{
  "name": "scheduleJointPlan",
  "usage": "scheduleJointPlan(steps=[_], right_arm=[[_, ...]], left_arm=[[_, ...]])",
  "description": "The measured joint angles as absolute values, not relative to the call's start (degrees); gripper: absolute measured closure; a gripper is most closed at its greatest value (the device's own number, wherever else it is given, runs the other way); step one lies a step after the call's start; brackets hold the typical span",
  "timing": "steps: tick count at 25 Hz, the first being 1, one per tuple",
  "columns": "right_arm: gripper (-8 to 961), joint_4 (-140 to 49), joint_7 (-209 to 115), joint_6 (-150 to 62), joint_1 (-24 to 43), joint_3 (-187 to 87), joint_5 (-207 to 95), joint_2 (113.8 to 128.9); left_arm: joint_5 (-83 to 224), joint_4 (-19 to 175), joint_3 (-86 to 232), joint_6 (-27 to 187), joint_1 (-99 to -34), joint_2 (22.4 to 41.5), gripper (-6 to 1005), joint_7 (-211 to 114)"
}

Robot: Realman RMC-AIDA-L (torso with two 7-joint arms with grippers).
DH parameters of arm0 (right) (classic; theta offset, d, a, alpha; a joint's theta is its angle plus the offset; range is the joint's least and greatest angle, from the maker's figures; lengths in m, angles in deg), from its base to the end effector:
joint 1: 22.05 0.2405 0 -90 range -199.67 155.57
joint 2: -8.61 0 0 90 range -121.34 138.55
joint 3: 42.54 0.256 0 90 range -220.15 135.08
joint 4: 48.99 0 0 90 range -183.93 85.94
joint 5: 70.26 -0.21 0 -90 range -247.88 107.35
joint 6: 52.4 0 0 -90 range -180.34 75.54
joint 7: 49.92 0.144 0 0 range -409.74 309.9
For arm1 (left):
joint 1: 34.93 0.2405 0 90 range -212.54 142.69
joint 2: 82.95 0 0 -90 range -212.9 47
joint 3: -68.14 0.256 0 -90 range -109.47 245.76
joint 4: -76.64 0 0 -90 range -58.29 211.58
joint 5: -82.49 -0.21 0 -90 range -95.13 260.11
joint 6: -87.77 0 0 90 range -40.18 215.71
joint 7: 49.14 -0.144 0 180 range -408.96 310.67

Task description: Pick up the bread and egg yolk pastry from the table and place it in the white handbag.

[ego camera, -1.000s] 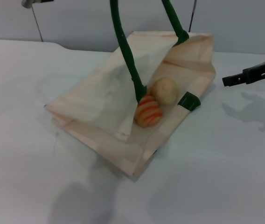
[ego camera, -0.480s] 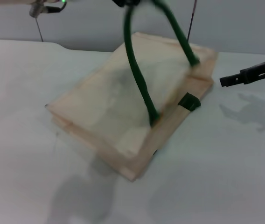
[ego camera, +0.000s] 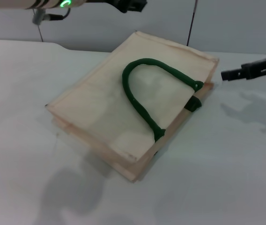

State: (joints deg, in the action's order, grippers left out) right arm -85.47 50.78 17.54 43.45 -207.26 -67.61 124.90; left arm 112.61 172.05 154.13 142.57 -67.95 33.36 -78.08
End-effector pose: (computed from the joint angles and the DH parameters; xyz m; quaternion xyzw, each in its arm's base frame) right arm 0.2268 0.4541 0.0371 -0.8885 0.3720 0.0454 0.2648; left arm -0.0677 0.4074 0.0605 -0.8902 -0.1216 -0.0655 0.4342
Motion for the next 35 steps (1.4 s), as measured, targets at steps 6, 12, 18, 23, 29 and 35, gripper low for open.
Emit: scheduleJointPlan(steps=[6, 12, 18, 23, 29, 35], right_arm=[[149, -88.8, 41.8, 22.4, 37.9, -207.2, -85.3, 125.18], [152, -87.8, 29.3, 25.1, 31.7, -206.9, -102.5, 125.66], [152, -83.3, 17.9, 22.1, 27.4, -206.8, -113.4, 125.72], [152, -80.4, 9.5, 13.8, 25.4, -205.3, -116.8, 125.9], [152, -76.1, -7.2, 9.6, 24.6, -194.4, -121.7, 125.83], [152, -66.9, -28.0, 10.5, 22.8, -183.0, -131.4, 125.3]], left_arm=[[114.0, 170.7, 154.2, 129.1, -62.6, 33.37, 219, -78.1], [119.9, 169.2, 154.5, 115.8, -56.9, 33.28, 221, -79.1], [122.9, 165.7, 156.0, 105.7, -54.0, 33.25, 222, -81.0], [122.6, 161.2, 158.4, 95.4, -52.3, 33.26, 224, -81.5], [122.4, 156.9, 159.8, 88.2, -51.2, 33.31, 225, -83.7], [122.5, 156.2, 159.7, 88.0, -51.2, 33.29, 227, -83.8]])
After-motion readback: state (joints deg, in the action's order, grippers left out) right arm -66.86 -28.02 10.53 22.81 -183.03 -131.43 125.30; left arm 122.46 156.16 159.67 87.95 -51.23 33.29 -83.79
